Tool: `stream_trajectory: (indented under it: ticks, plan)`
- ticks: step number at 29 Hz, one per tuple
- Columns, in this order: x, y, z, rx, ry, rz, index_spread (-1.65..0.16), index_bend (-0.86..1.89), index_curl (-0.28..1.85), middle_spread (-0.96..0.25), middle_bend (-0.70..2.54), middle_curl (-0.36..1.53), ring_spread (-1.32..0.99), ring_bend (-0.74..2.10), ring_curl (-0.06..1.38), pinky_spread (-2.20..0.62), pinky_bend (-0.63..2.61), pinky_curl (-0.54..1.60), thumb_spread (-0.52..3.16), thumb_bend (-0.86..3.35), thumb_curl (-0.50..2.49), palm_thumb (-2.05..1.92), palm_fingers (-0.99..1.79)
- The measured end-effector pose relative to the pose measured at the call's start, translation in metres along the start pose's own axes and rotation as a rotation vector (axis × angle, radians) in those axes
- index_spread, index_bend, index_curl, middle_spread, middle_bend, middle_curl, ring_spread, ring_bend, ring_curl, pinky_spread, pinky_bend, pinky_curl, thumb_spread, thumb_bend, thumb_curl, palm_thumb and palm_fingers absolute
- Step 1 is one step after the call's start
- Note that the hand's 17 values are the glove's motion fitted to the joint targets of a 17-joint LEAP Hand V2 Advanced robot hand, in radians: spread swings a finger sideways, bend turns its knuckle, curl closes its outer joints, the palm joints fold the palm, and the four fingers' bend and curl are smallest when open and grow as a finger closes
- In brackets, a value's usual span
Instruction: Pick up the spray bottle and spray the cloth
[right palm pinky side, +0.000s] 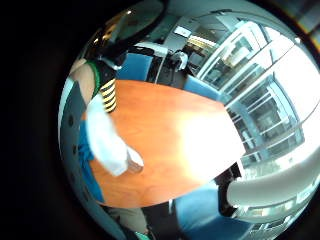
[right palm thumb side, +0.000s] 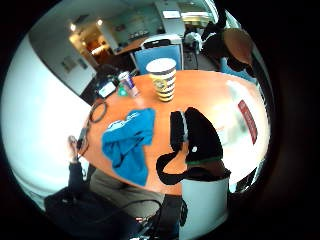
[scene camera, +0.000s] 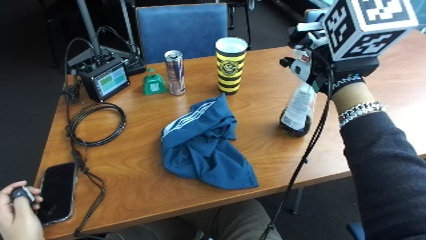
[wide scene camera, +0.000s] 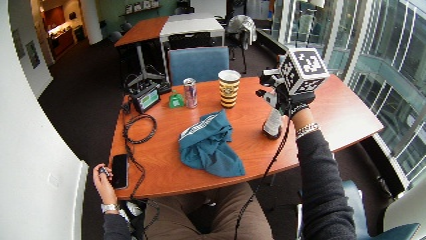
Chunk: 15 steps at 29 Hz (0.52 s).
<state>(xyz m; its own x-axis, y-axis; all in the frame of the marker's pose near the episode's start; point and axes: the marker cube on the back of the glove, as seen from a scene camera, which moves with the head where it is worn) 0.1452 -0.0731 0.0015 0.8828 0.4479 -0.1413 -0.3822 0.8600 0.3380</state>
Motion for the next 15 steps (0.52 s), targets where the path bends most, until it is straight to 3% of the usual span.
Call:
stream_trajectory:
  ticks: [5, 9, 15]
  plan:
    - [0.014, 0.013, 0.028, 0.104, -0.136, 0.160, -0.36, 0.10, 0.29, -0.19, 0.33, 0.34, -0.17, 0.47, 0.34, 0.07, 0.17, 0.24, 1.14, 0.16, 0.30, 0.64, 0.99]
    - [0.014, 0.031, 0.050, 0.205, -0.343, 0.283, -0.33, 0.11, 0.29, -0.21, 0.35, 0.36, -0.18, 0.51, 0.36, -0.04, 0.29, 0.28, 1.10, 0.13, 0.32, 0.66, 1.23]
    - [0.015, 0.046, 0.073, 0.324, -0.647, 0.423, -0.31, 0.13, 0.30, -0.22, 0.43, 0.41, -0.20, 0.55, 0.39, -0.13, 0.37, 0.33, 1.04, 0.10, 0.34, 0.72, 1.32]
